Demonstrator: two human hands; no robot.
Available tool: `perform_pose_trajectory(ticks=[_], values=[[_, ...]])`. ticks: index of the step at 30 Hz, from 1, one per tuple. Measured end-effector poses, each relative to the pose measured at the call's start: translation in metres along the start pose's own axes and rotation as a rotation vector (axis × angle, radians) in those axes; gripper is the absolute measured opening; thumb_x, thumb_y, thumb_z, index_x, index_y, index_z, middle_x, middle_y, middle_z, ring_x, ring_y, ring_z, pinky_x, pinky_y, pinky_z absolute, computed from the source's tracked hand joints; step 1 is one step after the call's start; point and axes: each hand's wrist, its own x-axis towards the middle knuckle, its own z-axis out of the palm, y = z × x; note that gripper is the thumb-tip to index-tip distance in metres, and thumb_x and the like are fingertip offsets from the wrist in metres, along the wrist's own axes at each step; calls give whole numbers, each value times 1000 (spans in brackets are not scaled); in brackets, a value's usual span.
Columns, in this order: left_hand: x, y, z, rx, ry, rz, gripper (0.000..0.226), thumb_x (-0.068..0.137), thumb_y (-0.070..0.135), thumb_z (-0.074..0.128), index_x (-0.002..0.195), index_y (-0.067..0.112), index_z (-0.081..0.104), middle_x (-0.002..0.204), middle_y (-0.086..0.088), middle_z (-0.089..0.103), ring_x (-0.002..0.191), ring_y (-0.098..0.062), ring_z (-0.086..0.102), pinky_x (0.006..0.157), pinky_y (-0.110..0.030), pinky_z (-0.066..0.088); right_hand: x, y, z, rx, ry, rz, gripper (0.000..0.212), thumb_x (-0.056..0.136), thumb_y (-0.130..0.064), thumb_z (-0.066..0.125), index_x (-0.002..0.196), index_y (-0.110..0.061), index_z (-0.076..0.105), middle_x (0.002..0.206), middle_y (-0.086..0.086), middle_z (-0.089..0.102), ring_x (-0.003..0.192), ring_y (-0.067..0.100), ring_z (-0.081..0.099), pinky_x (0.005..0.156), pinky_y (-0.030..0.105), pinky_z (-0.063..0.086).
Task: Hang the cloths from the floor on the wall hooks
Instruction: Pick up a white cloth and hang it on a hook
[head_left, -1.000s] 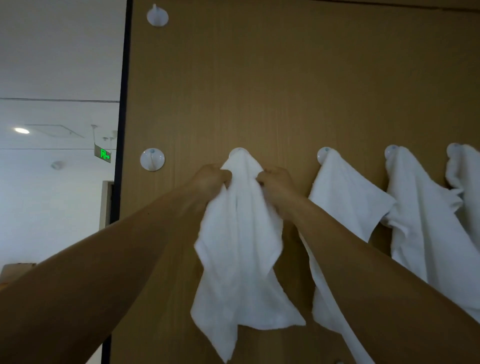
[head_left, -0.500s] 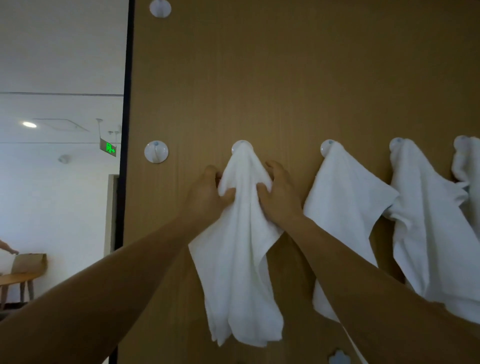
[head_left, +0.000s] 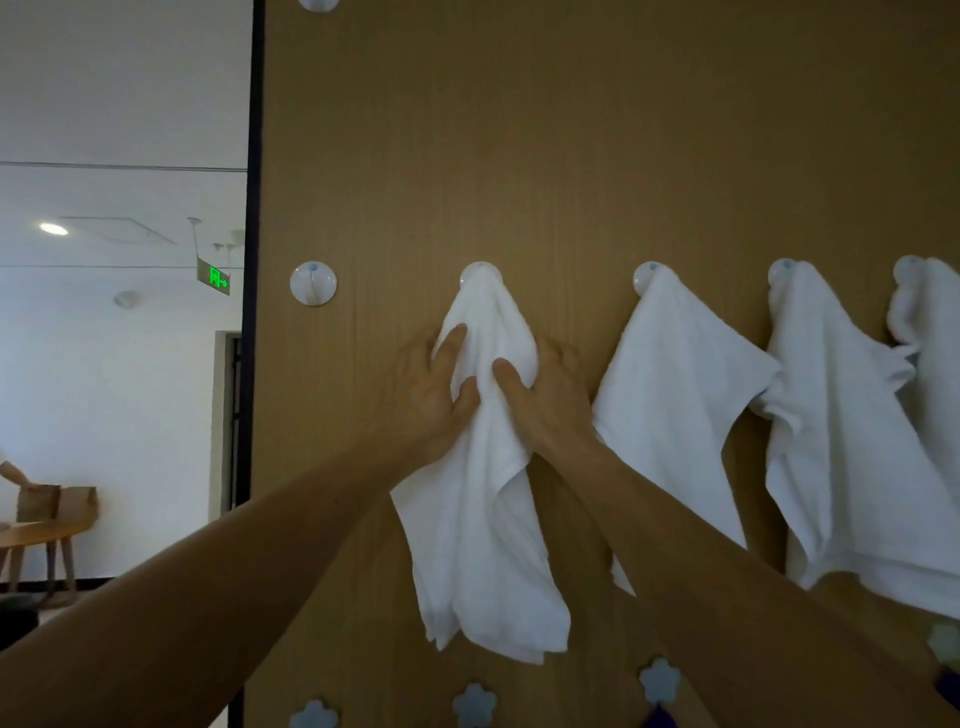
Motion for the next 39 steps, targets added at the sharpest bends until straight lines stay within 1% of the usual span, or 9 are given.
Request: perform_pose_trajectory(ticks=[8, 15, 21, 25, 28, 31, 33, 36, 39], values=[[-22, 5, 6, 144, -120, -31, 70, 91, 58, 18, 153, 26, 10, 160, -9, -3, 146, -28, 2, 117, -45, 8, -20, 5, -19, 11, -155, 22, 73, 91, -49, 52, 150, -17, 22, 150, 3, 36, 134, 21, 39, 110, 40, 36], [-57, 31, 7, 172, -102, -65, 72, 89, 62, 15, 152, 29, 13, 161, -6, -4, 147, -26, -4, 116, -51, 4, -63, 5, -43, -18, -229, 26, 78, 95, -46, 48, 154, -14, 8, 160, 3, 15, 145, 21, 21, 117, 37, 25], [-88, 75, -2, 152, -186, -18, 67, 91, 60, 18, 151, 31, 18, 162, -2, 0, 148, -23, -5, 114, -56, 5, -113, 0, -85, -51, -227, 25, 73, 96, -42, 49, 153, -13, 14, 160, 5, 17, 146, 19, 19, 118, 38, 23], [-110, 103, -17, 41, -218, -10, 58, 98, 51, 29, 151, 29, 22, 161, -3, 5, 148, -25, 2, 113, -56, 9, -152, 1, -122, -103, -241, 69, 71, 98, -40, 48, 153, -12, 13, 159, 5, 17, 145, 17, 18, 115, 28, 17], [-136, 122, -18, -39, -250, 19, 56, 100, 45, 35, 151, 27, 22, 161, -4, 8, 147, -25, 6, 114, -55, 11, -182, 4, -147, -159, -240, 155, 71, 98, -38, 50, 152, -10, 15, 159, 8, 18, 145, 18, 19, 115, 27, 13], [-165, 152, -15, -146, -306, 29, 58, 95, 39, 39, 149, 28, 20, 159, -5, 17, 144, -26, 17, 114, -52, 17, -222, 7, -177, -249, -260, 248, 69, 97, -38, 52, 151, -9, 20, 156, 8, 25, 139, 19, 29, 114, 25, 20], [-181, 178, -11, -156, -342, 31, 61, 91, 34, 45, 148, 23, 29, 156, -5, 25, 142, -27, 24, 114, -50, 21, -250, 9, -201, -292, -274, 308, 65, 97, -37, 52, 149, -8, 26, 149, 9, 34, 128, 17, 40, 101, 15, 26], [-213, 219, -3, -211, -429, 58, 58, 93, 37, 51, 147, 23, 34, 157, -7, 23, 144, -30, 21, 113, -52, 19, -293, 10, -244, -383, -344, 422, 67, 97, -37, 53, 147, -2, 26, 149, 14, 35, 132, 28, 40, 108, 28, 30], [-246, 268, 7, -303, -563, 117, 64, 94, 39, 49, 149, 17, 28, 158, -13, 17, 145, -31, 16, 115, -52, 16, -334, 20, -292, -499, -376, 478, 65, 94, -35, 57, 145, -3, 32, 147, 16, 36, 136, 30, 33, 108, 27, 23]])
